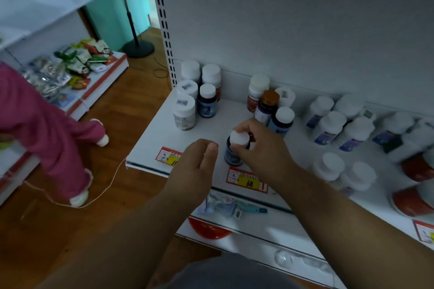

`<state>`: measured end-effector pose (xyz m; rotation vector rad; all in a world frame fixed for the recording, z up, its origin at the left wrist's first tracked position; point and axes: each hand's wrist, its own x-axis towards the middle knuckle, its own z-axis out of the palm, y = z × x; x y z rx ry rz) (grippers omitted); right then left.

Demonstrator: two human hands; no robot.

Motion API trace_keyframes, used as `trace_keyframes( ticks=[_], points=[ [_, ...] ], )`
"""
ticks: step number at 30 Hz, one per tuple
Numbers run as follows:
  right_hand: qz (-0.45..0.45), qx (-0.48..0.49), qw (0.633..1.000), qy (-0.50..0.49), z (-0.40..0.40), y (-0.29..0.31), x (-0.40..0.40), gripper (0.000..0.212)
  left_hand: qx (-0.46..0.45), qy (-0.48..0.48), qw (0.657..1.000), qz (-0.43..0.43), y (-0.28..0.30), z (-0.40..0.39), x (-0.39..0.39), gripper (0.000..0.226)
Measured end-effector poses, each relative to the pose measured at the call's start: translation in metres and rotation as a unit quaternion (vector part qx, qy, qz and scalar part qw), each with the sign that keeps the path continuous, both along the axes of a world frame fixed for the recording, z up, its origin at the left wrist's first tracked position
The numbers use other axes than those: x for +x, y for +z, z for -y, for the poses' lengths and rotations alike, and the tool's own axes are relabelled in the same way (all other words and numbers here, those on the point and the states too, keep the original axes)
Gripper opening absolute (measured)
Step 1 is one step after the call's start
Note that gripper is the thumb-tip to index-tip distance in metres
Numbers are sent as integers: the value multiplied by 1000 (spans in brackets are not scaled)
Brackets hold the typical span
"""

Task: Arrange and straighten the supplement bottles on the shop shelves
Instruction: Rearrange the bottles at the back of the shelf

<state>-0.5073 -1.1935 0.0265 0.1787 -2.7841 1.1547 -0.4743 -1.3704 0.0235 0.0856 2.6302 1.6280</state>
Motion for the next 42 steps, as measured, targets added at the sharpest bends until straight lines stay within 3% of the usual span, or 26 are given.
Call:
trace_keyframes(
  ticks=[8, 11, 18, 23, 28, 42],
  points=[
    [5, 53, 998, -26, 9, 6, 9, 33, -4, -94, 995, -16, 11, 17, -9, 57],
    [-44, 41, 995, -74, 16, 12, 24, 37, 4, -124, 992, -32, 15, 28, -7, 55],
    [-127, -4, 968, -215, 39, 33, 104, 30, 16, -195, 976, -101, 22, 26, 18, 32],
    [-116, 25, 958, -262, 28, 56, 176, 30, 42, -246, 962, -109, 26, -4, 62, 14],
    [-140, 17, 946, -291, -11, 65, 237, 26, 56, -297, 944, -133, 33, -51, 108, 31],
    [-114, 69, 917, -377, -246, 94, 419, 25, 108, -369, 914, -131, 40, -309, 267, 25]
  ],
)
